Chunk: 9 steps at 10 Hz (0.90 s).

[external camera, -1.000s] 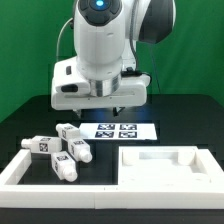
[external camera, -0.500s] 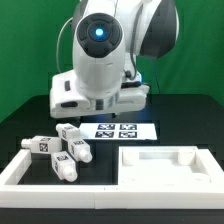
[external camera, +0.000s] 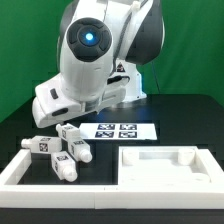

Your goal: Assemble one leg

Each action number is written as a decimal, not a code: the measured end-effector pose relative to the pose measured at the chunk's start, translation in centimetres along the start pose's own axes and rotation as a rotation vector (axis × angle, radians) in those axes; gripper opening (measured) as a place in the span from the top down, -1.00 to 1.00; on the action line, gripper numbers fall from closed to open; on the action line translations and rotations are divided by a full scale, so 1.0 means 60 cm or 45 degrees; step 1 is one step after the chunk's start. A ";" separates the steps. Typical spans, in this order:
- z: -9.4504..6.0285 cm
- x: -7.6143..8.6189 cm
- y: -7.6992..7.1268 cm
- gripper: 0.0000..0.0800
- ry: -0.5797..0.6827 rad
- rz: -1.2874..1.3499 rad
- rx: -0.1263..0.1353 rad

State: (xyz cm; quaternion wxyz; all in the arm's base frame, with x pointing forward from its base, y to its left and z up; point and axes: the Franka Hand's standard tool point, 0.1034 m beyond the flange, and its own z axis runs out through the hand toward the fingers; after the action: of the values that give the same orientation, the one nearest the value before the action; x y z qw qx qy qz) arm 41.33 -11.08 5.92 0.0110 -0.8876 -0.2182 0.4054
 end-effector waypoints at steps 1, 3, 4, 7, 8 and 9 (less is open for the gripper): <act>0.000 0.000 0.000 -0.62 0.000 0.000 0.000; 0.012 0.003 0.008 -0.62 -0.042 -0.012 -0.064; 0.024 0.013 0.008 -0.62 -0.095 -0.029 -0.135; 0.030 0.027 0.002 -0.62 -0.073 -0.055 -0.168; 0.030 0.027 0.002 -0.62 -0.073 -0.055 -0.168; 0.030 0.027 0.002 -0.62 -0.073 -0.055 -0.168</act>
Offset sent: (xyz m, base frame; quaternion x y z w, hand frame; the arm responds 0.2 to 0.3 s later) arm -0.0075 -0.0147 -0.0224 -0.1556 -0.1255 -0.0070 0.9798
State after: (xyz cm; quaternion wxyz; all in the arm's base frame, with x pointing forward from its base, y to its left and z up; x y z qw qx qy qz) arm 40.97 -10.82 3.53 -0.0451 -0.8695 -0.2638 0.4152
